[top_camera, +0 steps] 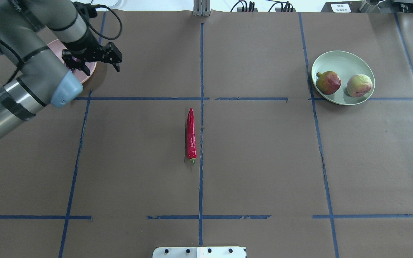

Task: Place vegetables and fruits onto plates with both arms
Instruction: 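Move the left gripper back and grasp the red chili pepper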

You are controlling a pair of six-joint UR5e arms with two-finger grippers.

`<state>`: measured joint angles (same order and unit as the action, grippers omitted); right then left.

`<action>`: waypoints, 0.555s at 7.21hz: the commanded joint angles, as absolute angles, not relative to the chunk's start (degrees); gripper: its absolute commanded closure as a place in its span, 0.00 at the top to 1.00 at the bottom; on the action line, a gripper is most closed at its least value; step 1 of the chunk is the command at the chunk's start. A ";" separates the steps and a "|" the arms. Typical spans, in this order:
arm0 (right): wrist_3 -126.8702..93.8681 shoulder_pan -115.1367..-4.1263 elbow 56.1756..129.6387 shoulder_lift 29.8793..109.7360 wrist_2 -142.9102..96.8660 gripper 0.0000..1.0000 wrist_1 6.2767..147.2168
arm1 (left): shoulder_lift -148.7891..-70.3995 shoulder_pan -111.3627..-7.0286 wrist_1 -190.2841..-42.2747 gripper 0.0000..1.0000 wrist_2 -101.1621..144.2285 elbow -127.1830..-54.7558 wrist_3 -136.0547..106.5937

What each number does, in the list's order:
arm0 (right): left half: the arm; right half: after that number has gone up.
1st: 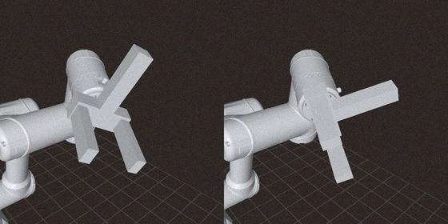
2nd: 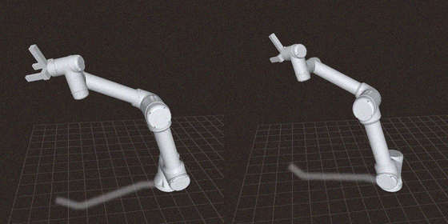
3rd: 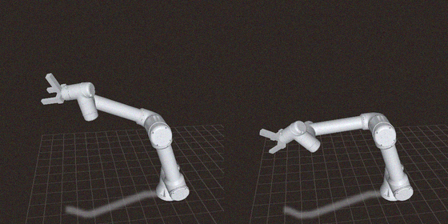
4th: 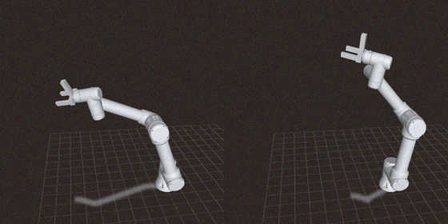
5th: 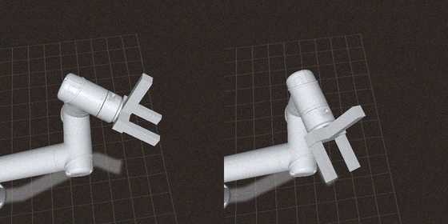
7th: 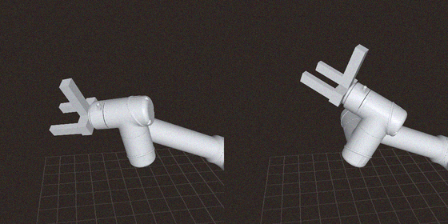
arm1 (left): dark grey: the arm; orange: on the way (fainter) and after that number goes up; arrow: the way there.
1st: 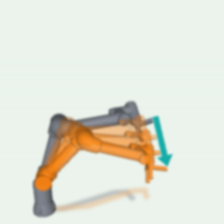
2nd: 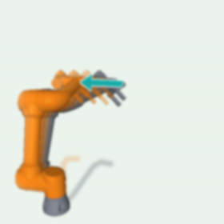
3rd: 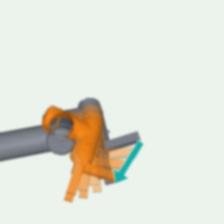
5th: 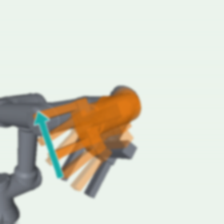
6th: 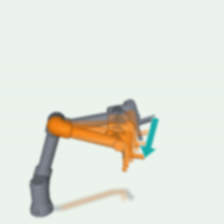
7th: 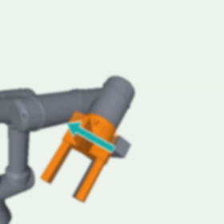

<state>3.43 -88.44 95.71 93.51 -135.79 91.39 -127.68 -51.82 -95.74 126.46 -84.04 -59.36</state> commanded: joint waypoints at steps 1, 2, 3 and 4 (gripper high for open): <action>3.43 -88.51 95.71 93.86 -135.79 1.00 91.32 | -133.13 -37.43 -95.63 1.00 114.77 -85.35 -72.63; 3.43 -88.51 95.71 94.04 -135.79 1.00 91.32 | -134.29 -32.83 -95.63 1.00 108.52 -85.17 -75.73; 3.43 -88.51 95.71 94.13 -135.79 1.00 91.32 | -135.34 -29.56 -93.45 1.00 105.06 -85.17 -76.20; 3.51 -88.42 95.71 94.13 -135.79 1.00 91.32 | -137.44 -27.62 -89.60 1.00 103.99 -85.17 -76.20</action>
